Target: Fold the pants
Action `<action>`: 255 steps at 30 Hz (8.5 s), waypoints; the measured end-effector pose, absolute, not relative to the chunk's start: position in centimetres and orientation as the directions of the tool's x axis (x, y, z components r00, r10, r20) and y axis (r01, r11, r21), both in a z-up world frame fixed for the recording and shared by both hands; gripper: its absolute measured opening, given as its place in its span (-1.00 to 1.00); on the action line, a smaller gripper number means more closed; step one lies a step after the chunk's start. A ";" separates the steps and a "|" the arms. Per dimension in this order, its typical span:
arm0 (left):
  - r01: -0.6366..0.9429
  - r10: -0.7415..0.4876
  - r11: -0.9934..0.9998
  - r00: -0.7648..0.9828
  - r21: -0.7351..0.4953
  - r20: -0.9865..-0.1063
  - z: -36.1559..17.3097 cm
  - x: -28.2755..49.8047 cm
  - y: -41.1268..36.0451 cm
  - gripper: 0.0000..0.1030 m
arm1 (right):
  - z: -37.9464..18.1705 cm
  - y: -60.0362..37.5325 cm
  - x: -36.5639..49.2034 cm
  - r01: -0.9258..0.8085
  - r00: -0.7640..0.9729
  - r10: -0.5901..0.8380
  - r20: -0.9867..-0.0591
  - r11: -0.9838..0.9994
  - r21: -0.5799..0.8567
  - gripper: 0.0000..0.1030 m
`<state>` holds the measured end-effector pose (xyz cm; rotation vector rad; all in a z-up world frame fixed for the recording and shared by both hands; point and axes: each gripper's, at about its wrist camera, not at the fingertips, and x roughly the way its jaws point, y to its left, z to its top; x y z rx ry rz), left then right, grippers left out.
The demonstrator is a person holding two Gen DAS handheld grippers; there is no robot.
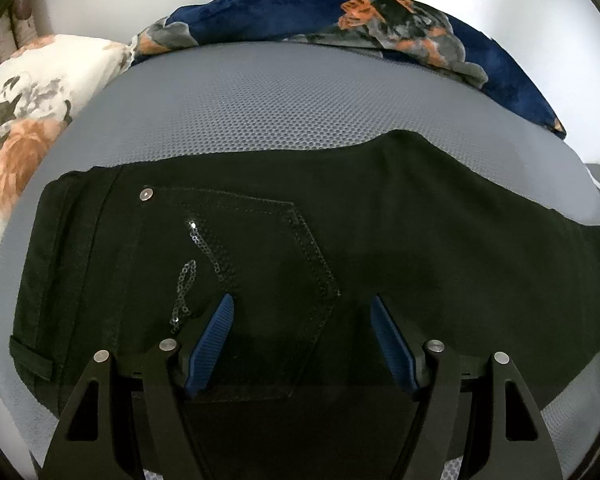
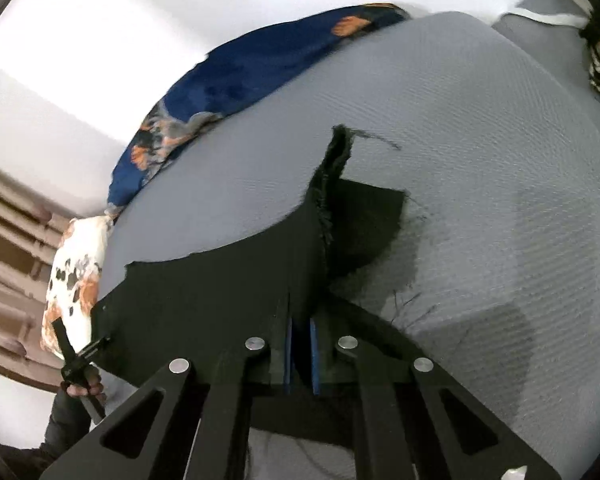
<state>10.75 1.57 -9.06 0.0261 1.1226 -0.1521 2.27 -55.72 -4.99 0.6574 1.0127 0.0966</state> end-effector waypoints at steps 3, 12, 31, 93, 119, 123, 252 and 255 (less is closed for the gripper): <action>0.141 -0.130 0.987 0.428 -0.075 -0.894 -9.1 10.6 1.8 0.38 | -4.0 -52.3 2.9 0.188 0.529 0.365 -0.766 0.830 0.525 -0.86; 0.153 -0.176 0.981 0.438 -0.119 -0.882 -9.0 10.2 2.3 0.38 | -2.7 -48.6 4.8 0.187 0.518 0.352 -0.780 0.843 0.504 -0.86; 0.192 -0.279 0.959 0.534 -0.207 -0.798 -3.8 7.7 5.5 0.38 | -6.0 -21.5 15.8 -0.182 0.206 0.468 -0.860 0.881 0.436 -0.65; 0.324 -0.288 0.927 0.295 -0.188 -0.911 -10.3 12.8 -6.1 -0.92 | -8.9 -33.1 11.8 0.015 0.410 0.277 -0.869 0.951 0.310 -0.39; 0.038 0.089 0.991 0.553 0.132 -0.828 -3.9 9.1 13.1 0.21 | -7.9 -20.4 17.2 -0.197 0.386 0.292 -0.875 0.953 0.231 -0.30; -0.051 0.064 0.998 0.549 0.043 -0.833 -3.4 9.4 18.7 0.25 | -8.2 -17.2 18.8 -0.224 0.378 0.283 -0.881 0.952 0.209 -0.30; 0.201 -0.209 0.969 0.347 -0.145 -0.914 -10.7 12.1 -3.2 0.63 | -10.6 -38.2 10.2 0.116 0.414 0.576 -0.704 0.734 0.669 -0.03; 0.198 -0.203 0.970 0.350 -0.140 -0.914 -10.7 11.9 -3.1 0.63 | -11.7 -38.3 12.3 0.131 0.410 0.645 -0.645 0.658 0.741 -0.49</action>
